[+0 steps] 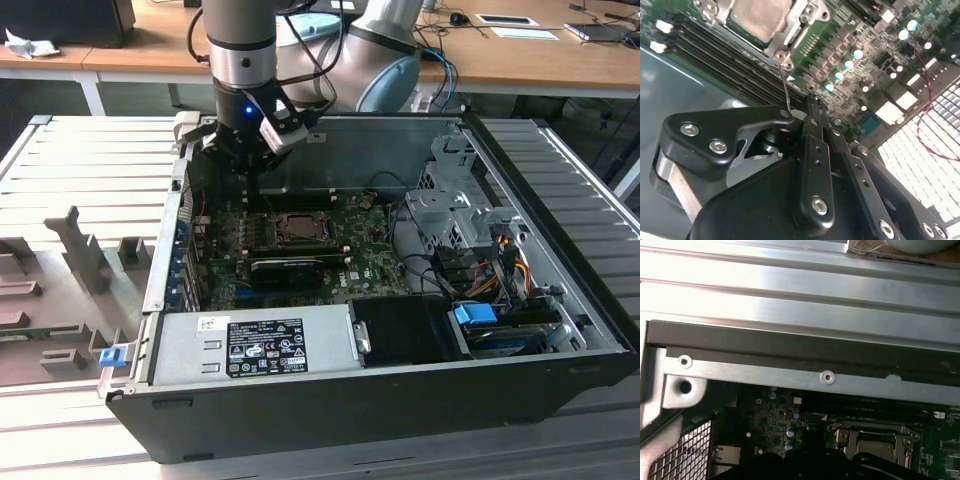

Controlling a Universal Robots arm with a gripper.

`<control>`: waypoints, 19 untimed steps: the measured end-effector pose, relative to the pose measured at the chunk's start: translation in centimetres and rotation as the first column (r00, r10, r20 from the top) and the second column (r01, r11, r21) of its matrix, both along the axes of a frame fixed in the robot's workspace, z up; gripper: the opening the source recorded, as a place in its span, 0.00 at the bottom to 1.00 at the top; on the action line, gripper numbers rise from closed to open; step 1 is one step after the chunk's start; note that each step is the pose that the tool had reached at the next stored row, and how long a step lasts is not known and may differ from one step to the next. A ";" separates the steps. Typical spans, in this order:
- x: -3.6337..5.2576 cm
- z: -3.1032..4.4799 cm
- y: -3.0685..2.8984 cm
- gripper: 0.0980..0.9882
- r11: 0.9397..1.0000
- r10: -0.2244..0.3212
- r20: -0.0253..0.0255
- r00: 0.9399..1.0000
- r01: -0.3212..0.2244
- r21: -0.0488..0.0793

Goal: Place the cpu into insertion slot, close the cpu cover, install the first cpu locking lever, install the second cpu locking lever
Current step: 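Install the first cpu locking lever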

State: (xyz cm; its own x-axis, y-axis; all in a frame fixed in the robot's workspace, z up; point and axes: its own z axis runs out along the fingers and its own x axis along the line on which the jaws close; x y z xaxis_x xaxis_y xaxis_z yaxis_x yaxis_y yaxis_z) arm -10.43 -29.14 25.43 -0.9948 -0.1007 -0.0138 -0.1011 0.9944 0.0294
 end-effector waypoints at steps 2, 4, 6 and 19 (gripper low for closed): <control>0.85 0.00 0.00 0.01 1.000 0.000 0.000 1.000 0.000 0.000; 2.00 -0.05 0.00 0.01 1.000 0.000 0.000 1.000 0.000 0.000; 3.05 -0.12 0.00 0.01 1.000 -0.001 0.000 1.000 0.001 0.000; 6.19 -1.26 -0.03 0.01 0.998 -0.002 0.000 1.000 0.002 0.061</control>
State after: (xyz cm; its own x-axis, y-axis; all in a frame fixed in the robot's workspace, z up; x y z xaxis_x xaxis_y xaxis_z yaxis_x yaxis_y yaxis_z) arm -4.24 -29.17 24.17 -0.9950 -0.0980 -0.0198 -0.0994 0.9909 0.0902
